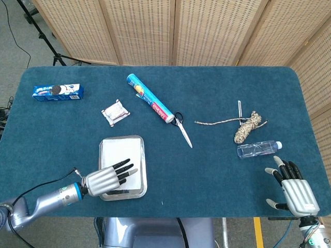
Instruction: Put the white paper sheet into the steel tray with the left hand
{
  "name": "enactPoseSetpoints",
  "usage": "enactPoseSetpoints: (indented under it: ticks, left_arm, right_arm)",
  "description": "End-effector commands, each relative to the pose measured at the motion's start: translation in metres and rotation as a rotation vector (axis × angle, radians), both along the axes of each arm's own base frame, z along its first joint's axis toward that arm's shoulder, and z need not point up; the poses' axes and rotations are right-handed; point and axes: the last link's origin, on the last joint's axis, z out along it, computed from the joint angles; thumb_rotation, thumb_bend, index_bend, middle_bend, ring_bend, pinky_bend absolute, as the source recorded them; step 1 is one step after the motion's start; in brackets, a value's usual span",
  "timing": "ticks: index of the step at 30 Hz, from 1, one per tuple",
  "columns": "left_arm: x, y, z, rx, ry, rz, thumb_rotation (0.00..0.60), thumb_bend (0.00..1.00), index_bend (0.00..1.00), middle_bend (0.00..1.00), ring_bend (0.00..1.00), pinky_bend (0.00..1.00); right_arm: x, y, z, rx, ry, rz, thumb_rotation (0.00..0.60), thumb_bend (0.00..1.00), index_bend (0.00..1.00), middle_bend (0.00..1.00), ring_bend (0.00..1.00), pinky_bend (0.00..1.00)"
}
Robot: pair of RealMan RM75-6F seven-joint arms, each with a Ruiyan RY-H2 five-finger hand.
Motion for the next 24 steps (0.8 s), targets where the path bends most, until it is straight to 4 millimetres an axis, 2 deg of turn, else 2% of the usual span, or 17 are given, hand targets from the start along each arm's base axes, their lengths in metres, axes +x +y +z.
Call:
enactPoseSetpoints:
  ticks: [1,14,19,24]
  left_arm:
    - [0.0012,-0.0006,0.0029,-0.001,-0.01,0.018,0.6,0.26,0.42,0.04,0.0,0.0]
    - [0.0082,-0.0049,0.0078,-0.012,-0.039,0.063,0.6,0.26,0.39,0.03,0.0,0.0]
    - [0.0078,-0.0078,0.0054,-0.027,-0.038,0.074,0.6,0.22,0.33,0.0,0.0,0.0]
    - [0.0075,-0.0092,0.005,-0.036,-0.034,0.076,0.6,0.17,0.31,0.0,0.0,0.0]
  right_arm:
    - [0.0001,0.0,-0.0002,0.001,0.0,0.0,0.6,0.0,0.23,0.0,0.0,0.0]
    - [0.0009,0.0008,0.0007,-0.001,-0.002,0.003,0.6,0.0,0.23,0.0,0.0,0.0]
    - [0.0006,0.0004,0.0011,-0.004,-0.003,0.001,0.6,0.0,0.23,0.0,0.0,0.0]
    - [0.0004,0.0003,0.0009,-0.003,-0.002,0.001,0.6,0.0,0.23,0.0,0.0,0.0]
